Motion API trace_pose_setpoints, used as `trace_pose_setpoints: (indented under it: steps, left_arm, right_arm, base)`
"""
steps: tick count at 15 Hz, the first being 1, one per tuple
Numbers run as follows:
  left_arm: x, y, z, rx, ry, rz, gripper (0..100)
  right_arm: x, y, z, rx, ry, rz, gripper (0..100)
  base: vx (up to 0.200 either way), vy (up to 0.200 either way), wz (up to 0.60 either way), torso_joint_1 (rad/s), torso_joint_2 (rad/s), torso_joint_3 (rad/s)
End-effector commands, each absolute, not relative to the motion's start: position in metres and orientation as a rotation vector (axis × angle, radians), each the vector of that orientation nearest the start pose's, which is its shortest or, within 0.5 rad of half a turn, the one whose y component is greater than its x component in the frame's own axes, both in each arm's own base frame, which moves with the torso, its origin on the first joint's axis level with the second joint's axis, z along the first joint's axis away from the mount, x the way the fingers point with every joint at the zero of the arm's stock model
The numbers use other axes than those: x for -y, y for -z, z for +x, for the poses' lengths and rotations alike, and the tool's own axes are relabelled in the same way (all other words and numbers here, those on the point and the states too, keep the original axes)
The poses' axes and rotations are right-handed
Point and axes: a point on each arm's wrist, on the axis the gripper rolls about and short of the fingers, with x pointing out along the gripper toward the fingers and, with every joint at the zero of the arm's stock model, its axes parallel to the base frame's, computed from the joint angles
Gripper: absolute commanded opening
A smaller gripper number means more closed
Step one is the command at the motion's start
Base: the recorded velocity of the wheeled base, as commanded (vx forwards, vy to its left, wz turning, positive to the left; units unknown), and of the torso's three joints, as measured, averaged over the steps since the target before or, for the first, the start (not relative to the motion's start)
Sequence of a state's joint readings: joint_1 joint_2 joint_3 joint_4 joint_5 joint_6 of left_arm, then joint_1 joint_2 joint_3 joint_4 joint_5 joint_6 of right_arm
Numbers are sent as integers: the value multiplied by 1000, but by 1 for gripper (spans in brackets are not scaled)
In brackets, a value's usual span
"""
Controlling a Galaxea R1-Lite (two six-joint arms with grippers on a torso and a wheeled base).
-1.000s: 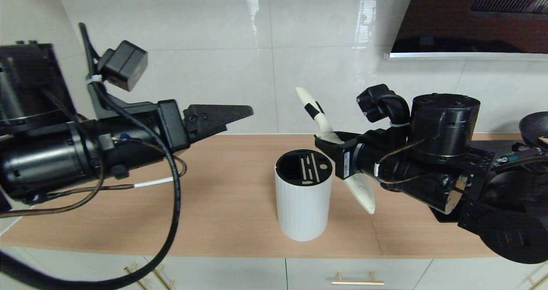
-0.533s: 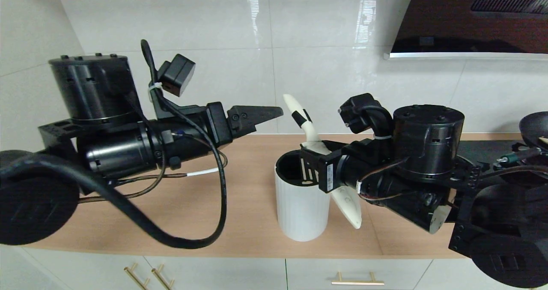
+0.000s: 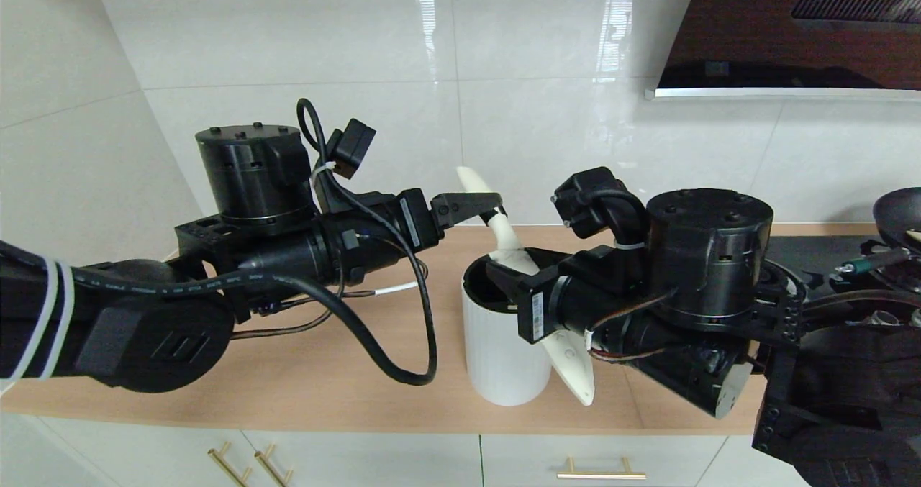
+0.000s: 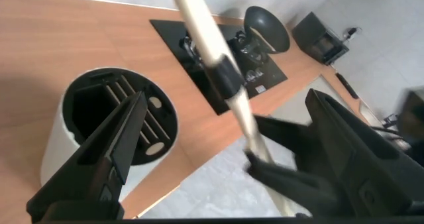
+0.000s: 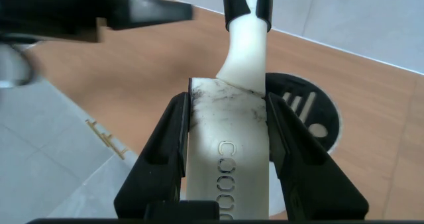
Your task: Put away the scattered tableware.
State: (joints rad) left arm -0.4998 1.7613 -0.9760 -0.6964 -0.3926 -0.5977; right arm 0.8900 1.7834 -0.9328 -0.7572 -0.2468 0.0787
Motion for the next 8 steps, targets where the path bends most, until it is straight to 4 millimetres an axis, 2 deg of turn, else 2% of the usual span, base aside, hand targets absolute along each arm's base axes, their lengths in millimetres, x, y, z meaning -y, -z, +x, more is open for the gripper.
trace_pose_setpoints:
  steps: [1,8]
  left_arm:
    - [172,-214,290,-358,844,-551,100]
    - [186,-205,297,-309,844,-555,100]
  right_arm:
    - [-261,-201,214,-108,-648,23,0]
    - [-267,-195,212,-123,-662,28,0]
  base:
    - [0,0,0,0,0,0]
    - [0,0,0,0,0,0]
